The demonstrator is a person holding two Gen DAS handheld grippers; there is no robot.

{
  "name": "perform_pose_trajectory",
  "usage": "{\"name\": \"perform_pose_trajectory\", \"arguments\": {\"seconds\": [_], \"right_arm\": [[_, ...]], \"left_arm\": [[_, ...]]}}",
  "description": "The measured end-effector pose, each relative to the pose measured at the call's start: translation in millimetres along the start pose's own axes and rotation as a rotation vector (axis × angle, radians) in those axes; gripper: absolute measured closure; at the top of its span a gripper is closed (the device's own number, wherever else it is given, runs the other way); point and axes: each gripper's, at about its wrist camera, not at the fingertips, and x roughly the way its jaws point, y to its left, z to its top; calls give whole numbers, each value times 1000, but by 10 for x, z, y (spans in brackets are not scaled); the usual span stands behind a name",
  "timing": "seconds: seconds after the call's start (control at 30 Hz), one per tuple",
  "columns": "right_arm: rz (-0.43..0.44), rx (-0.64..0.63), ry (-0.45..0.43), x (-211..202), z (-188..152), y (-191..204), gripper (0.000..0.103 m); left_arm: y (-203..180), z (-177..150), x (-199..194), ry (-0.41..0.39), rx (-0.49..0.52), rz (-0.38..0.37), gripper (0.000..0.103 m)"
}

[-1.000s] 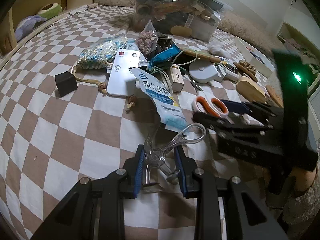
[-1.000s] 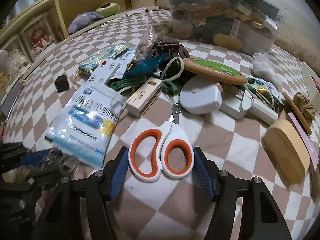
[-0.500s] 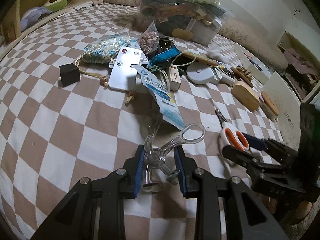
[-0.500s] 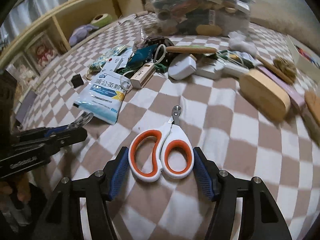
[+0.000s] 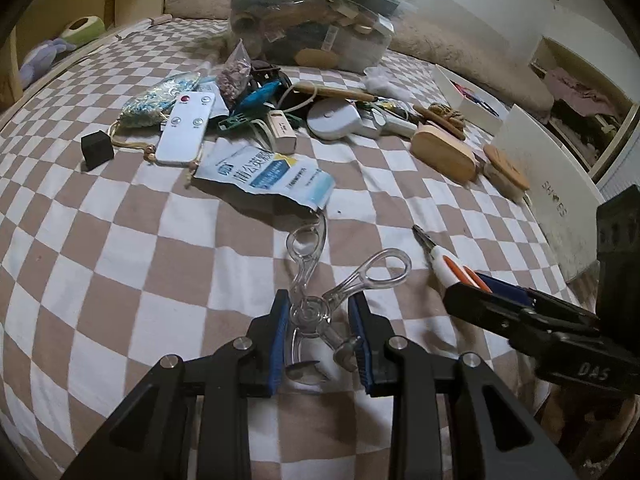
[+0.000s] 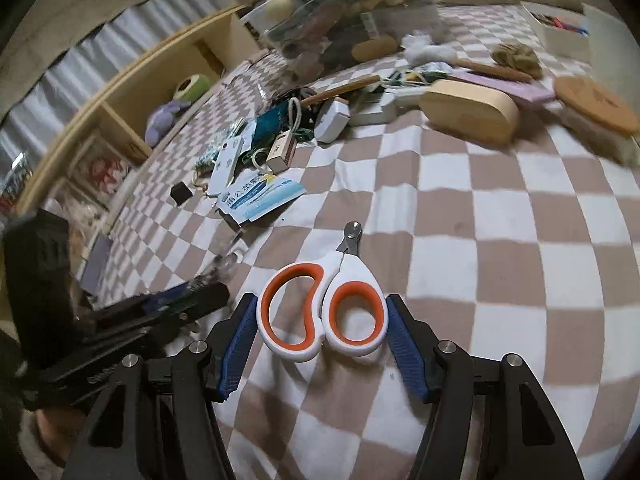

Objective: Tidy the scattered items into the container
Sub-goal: 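Lift the clip with the left tool while right closes on the orange scissors, then carry the clip and scissors in both tools over the white box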

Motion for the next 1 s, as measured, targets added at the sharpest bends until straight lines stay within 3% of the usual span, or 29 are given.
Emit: {"name": "perform_pose_trajectory", "arguments": {"seconds": [0.57,1.0], "right_arm": [[69,71,-61,-364,-19,-45,38],[79,22,-177,-929,217,83,38]], "left_arm": [[-163,-42,-140,-4,-37,-69,74],[-416,222,-536,-94,-9,-98,74]]}}
